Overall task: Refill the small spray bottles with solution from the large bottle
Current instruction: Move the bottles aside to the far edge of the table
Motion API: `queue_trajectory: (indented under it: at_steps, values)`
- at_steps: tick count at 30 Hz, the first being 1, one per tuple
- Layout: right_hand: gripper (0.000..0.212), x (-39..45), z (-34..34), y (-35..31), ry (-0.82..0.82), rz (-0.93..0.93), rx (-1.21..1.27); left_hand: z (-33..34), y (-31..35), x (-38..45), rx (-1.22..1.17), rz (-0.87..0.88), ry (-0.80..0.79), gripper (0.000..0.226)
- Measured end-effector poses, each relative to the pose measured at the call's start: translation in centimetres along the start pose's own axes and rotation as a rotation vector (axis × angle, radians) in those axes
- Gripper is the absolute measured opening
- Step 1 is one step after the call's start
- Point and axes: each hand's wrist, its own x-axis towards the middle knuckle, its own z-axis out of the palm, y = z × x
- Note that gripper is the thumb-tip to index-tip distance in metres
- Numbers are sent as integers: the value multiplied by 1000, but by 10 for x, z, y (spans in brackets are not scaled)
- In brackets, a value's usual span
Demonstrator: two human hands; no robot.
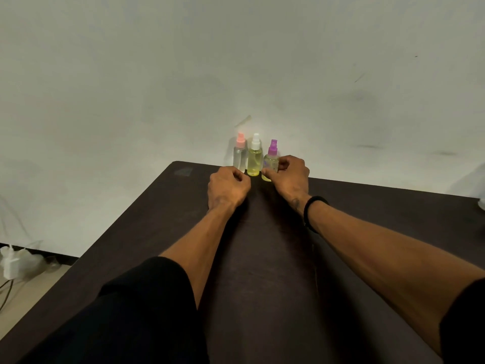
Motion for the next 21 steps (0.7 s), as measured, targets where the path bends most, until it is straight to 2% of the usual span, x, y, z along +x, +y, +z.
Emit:
queue_trajectory:
  at_steps: [6,11,21]
  values:
    - [43,11,6,4,19,-6,-36,4,0,2,15,13,-8,15]
    - [40,15,11,7,37,-6,-39,2,4,3,42,-45,25,40]
    - [39,14,18,3,42,-8,-16,1,13,9,122,-71,31,42]
